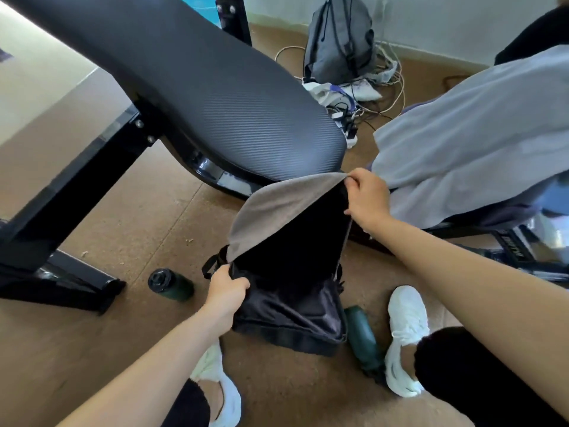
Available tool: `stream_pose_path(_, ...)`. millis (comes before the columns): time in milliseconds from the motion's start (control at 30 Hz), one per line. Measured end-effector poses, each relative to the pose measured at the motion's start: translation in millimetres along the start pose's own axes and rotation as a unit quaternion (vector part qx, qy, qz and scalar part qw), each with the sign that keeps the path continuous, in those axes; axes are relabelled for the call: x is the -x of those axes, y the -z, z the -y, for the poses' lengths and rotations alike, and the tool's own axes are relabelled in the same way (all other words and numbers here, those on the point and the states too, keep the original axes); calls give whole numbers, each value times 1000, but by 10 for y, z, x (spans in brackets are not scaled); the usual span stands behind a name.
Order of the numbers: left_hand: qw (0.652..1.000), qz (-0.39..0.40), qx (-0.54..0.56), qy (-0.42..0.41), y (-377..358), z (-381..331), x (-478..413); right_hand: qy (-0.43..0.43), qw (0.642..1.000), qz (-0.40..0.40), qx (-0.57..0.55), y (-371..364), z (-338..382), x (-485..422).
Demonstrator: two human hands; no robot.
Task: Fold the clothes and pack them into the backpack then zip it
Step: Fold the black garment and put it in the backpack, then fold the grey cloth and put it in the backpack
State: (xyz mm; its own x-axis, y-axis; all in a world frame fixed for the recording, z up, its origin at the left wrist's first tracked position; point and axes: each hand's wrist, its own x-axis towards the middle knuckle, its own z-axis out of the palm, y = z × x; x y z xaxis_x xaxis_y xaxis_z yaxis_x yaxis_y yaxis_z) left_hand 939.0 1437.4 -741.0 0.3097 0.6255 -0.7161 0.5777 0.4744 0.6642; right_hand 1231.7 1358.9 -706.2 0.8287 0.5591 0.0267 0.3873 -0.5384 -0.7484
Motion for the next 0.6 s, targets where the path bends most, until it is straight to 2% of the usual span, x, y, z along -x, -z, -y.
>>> stream_pose_path(133,996,-2,89,2,-59,-247,12,-5,996,-65,-62,194,74,14)
stream_pose_path(267,988,7,156,2,-150,-316,23,42,996,-69,-48,322,52,157)
stream_pose_path(400,978,61,199,-9,-299,-331,-22,21,998,62,20,368,-14,172)
stream_pose_path(533,995,64,68,-36,-476,-286,-41,-39,974,222,11,609,-72,318)
stream_pose_path(600,997,69,19,-15,-554,-240,-47,-59,968,243,4,792,-85,432)
